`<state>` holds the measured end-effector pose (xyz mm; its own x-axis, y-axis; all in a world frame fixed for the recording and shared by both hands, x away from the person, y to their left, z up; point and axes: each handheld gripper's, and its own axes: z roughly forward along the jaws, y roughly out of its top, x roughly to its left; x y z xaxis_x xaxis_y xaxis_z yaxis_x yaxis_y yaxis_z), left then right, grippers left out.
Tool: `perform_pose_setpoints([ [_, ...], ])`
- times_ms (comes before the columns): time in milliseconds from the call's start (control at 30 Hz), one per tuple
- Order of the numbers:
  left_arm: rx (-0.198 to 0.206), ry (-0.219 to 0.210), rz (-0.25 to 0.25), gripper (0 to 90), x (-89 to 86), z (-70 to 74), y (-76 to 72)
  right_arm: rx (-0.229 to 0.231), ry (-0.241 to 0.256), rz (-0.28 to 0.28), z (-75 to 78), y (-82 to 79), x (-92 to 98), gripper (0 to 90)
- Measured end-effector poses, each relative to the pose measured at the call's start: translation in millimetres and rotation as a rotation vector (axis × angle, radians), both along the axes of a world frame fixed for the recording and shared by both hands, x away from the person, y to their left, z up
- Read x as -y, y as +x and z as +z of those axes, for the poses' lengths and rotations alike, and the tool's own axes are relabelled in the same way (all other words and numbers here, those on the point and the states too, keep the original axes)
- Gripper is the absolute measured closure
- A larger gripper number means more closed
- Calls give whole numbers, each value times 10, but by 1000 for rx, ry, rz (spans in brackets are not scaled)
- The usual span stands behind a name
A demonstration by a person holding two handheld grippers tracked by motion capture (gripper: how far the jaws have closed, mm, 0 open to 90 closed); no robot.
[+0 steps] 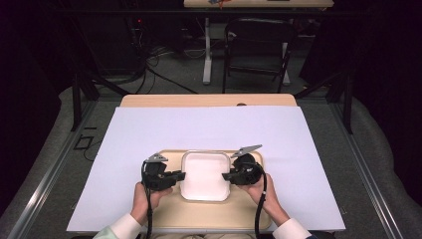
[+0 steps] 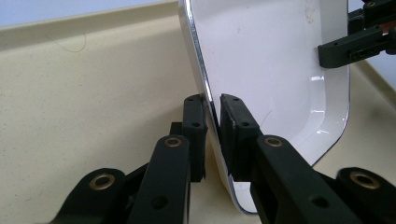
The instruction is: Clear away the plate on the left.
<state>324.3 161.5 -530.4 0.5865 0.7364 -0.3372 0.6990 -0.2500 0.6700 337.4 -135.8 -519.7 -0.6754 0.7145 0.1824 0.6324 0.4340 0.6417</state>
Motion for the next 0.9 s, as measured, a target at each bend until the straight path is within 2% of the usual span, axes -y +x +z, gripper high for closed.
perform_pose_setpoints([
  [67, -10, 6, 0, 795, -3, -13, 10, 3, -15, -2, -18, 7, -14, 712],
  [300, -18, 18, 5, 783, 8, -38, 26, -12, -17, -2, -66, 46, -15, 702],
  [433, -1, 48, 1, 779, 30, -27, 23, -20, -11, -2, -79, 57, -9, 698],
  [900, -28, 48, -9, 767, 25, -77, 60, -49, -3, 0, -122, 82, 0, 666],
])
